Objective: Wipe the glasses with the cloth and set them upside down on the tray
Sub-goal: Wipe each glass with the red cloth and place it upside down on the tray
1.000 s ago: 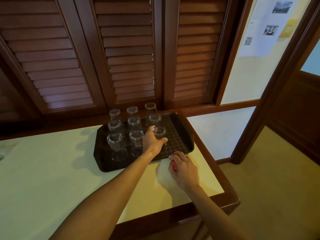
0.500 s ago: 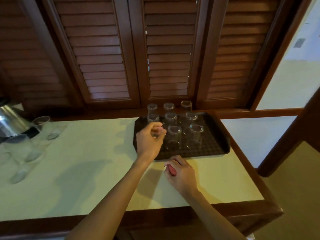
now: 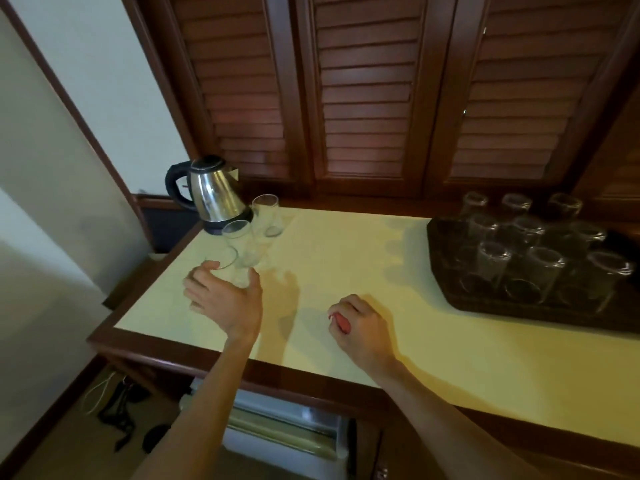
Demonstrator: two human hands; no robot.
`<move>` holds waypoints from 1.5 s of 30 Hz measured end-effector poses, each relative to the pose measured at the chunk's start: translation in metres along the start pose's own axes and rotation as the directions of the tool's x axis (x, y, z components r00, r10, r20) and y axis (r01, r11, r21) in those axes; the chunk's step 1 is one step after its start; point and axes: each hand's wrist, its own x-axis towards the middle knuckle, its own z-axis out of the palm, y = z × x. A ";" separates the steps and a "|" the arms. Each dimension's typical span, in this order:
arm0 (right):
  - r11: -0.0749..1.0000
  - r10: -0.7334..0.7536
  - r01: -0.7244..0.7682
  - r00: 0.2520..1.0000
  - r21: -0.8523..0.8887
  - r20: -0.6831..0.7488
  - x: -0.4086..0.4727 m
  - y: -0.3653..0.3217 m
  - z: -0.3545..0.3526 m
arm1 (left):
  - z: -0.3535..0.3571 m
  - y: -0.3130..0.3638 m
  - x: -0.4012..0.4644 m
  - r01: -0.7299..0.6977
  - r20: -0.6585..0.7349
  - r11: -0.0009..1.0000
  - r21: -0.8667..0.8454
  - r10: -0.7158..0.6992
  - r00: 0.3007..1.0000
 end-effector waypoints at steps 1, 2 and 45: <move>1.000 0.000 0.000 1.000 0.004 0.006 0.002 -0.006 0.006 | -0.001 -0.011 0.011 0.046 0.048 0.999 -0.002 -0.045 0.998; 1.000 0.005 -0.005 1.000 0.009 0.011 0.004 -0.010 0.011 | -0.002 -0.021 0.022 0.079 0.120 0.997 -0.014 -0.077 0.990; 0.968 -0.164 0.232 0.873 0.096 -0.458 0.116 -0.109 -0.223 | -0.037 0.252 -0.065 0.789 0.804 0.297 -0.538 0.462 0.375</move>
